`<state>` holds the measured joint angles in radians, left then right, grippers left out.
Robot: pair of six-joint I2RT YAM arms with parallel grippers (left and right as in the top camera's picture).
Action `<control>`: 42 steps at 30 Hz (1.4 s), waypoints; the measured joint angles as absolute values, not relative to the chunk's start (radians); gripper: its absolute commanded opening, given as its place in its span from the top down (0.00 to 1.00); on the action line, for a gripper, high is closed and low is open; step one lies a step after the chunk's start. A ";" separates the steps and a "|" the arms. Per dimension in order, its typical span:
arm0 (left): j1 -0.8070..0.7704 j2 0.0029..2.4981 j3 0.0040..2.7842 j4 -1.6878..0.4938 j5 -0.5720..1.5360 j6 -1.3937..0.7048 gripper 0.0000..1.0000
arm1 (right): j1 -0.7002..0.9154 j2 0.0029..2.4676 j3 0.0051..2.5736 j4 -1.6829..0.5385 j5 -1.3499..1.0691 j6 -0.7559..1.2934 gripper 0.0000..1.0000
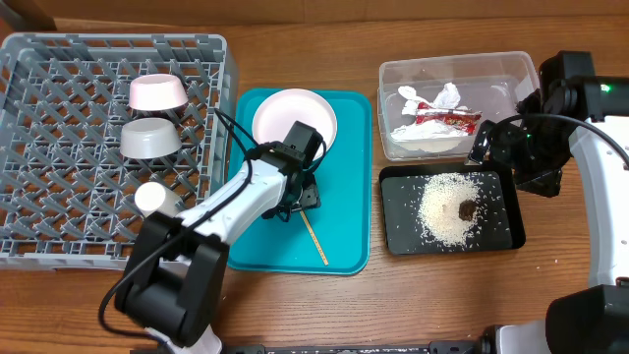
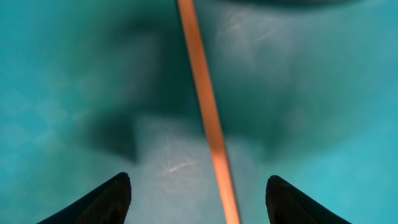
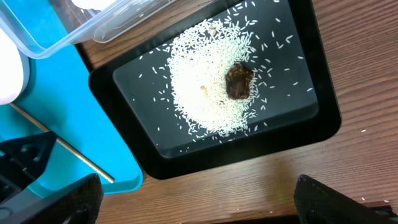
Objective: Sort waste into correct bins and load items into the dishwasher
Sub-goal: 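Grasp the remaining wooden chopstick on the tray with left gripper, then lower the chopstick into the rack's edge slot and release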
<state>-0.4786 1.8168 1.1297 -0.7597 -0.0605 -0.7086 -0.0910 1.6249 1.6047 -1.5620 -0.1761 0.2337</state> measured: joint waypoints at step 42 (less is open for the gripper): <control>-0.370 1.866 1.164 -0.884 0.023 -0.788 0.96 | -0.091 1.625 1.605 -1.563 -0.176 0.234 0.00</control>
<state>-0.3702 1.8660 1.1645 -0.8845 0.0231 -0.7876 -0.0910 1.6249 1.6047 -1.5635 -0.1757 0.2340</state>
